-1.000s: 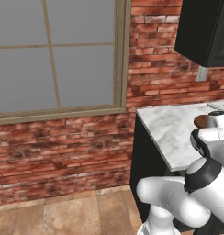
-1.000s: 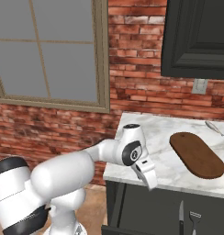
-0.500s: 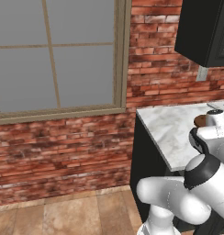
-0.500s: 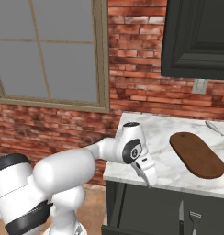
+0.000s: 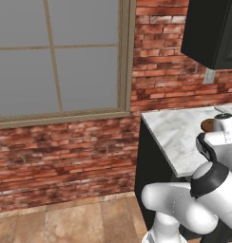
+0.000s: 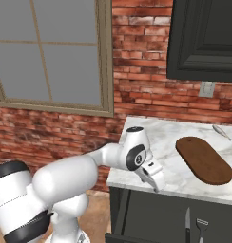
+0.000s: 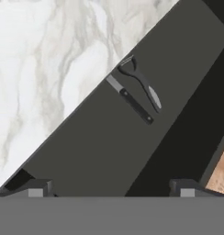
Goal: Open the drawer on the right and place the cutting tools on the cutting board.
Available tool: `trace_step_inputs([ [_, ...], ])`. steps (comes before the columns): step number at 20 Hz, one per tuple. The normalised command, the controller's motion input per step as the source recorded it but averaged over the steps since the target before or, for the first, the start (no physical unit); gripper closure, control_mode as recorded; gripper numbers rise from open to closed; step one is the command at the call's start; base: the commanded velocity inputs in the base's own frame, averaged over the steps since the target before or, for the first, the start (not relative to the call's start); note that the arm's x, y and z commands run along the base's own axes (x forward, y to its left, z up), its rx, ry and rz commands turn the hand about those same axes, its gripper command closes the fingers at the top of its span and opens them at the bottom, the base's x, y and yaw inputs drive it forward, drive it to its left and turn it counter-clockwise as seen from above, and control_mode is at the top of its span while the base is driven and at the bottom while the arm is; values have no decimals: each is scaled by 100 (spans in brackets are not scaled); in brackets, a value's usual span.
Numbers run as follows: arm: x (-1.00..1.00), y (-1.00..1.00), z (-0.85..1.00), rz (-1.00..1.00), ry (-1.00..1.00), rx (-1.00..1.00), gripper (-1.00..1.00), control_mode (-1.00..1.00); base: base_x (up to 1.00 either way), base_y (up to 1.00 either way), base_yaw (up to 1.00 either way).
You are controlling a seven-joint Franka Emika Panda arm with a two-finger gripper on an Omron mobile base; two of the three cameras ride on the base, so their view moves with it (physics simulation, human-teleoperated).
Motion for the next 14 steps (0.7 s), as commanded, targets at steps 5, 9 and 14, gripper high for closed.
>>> trace_step_inputs([
  [5,0,-1,0,17,0,0,-100,-100,0,0,0],
  [9,0,-1,0,17,0,0,-100,-100,0,0,0],
  [14,0,-9,0,18,0,0,-100,-100,0,0,0],
])
